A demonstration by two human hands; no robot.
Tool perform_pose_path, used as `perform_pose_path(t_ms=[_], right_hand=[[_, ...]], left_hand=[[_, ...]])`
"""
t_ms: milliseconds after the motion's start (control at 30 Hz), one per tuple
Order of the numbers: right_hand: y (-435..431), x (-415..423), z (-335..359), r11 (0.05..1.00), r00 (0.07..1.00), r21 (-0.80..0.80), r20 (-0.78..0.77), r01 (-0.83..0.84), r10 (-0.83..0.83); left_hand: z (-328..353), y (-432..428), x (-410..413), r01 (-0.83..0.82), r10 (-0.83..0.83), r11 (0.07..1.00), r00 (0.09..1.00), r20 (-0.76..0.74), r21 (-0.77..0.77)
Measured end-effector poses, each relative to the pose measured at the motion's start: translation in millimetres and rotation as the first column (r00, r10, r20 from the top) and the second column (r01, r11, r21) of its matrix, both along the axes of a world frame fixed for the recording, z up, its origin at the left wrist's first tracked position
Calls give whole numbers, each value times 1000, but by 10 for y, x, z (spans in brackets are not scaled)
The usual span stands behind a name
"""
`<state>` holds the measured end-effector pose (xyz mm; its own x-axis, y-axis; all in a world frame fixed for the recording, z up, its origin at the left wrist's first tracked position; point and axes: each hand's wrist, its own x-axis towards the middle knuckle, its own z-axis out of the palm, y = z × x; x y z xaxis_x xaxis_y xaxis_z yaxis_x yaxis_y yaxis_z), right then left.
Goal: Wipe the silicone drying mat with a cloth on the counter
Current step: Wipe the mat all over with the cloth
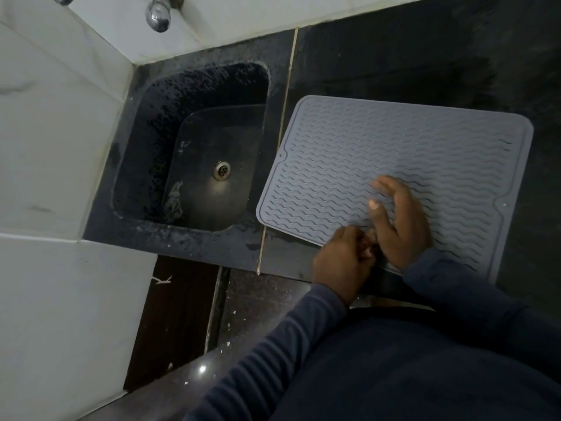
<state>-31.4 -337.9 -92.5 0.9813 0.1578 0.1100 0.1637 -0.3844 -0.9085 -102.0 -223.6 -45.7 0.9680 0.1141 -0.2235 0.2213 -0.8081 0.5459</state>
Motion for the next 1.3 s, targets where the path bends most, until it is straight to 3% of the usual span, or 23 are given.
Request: perform_pose_path(t_ms=[67,233,667,733,800,900,1000,1167,1233,1300], right_hand=[[8,-5,2,999,999,-48,29,-20,21],[15,-8,-11,985,994,-173,100,-29,46],[56,-1,-13,966,992,-254,102,-45,73],[52,-5,-12,967,992,-250,106,-40,69],[47,2,-25,966,992,-257,107,-39,68],[57,4,-34,952,991,-299,98,-63,96],[48,-8,-47,946,991,-316,86,-68,100],[52,-4,-30,940,993,-333,60,-79,105],[55,-1,-22,942,993,-328,62,-71,96],[56,2,-14,942,993,-330,69,-65,93]], left_hand=[[-49,78,25,19,-18,996,1000,-10,91],[-111,765,-19,-242,248,962,968,-41,126],[-41,1518,322,-496,508,827,861,26,265],[-15,1322,296,-484,483,852,874,57,198],[-41,997,207,-344,341,932,939,53,112],[-55,637,67,-111,112,980,994,6,163],[-69,985,112,-233,239,949,971,-3,213],[99,1867,161,-499,510,803,858,58,327],[210,1720,167,-487,477,844,873,103,226],[236,1255,155,-331,322,938,942,95,100]])
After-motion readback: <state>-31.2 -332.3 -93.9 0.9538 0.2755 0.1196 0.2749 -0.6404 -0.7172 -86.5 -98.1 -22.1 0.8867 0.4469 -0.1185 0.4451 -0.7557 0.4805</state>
